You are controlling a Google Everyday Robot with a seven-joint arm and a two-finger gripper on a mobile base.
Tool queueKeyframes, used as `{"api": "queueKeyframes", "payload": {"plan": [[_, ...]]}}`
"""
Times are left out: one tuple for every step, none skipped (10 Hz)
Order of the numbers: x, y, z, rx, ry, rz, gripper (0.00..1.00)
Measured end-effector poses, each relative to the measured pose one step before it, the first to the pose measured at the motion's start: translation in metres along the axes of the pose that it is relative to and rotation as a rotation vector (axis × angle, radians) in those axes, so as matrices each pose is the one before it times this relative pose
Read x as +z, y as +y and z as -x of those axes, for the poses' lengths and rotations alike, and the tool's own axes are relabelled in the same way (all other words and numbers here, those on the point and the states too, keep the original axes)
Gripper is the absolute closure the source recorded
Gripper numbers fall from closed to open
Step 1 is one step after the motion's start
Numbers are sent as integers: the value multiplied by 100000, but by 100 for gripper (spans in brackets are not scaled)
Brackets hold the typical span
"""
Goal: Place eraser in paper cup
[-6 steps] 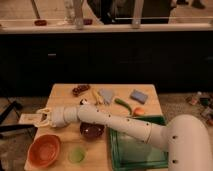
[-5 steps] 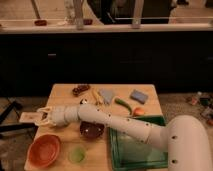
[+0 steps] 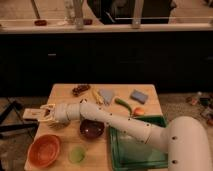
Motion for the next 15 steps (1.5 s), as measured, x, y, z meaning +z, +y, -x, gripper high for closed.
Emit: {"api": "queueKeyframes", "payload": {"plan": [[-192, -265, -309, 1061, 257, -532, 100], [-177, -288, -449, 1236, 181, -473, 100], [-77, -169, -314, 881, -39, -273, 100], [-94, -267, -356, 966, -257, -410, 100], [-54, -390, -315, 532, -479, -489, 100], [-6, -424, -167, 257, -464, -386, 100], [13, -332, -71, 175, -343, -261, 100], [7, -306, -112, 192, -264, -219, 100], [43, -262, -180, 433, -358, -247, 100], [109, -61, -219, 565, -246, -25, 100], [113, 94, -287, 620, -149, 120, 100], [155, 126, -296, 794, -145, 170, 100], [58, 106, -284, 477, 67, 109, 100], [-28, -35, -78, 154, 24, -113, 100], [-39, -26, -7, 26, 0, -79, 98]]}}
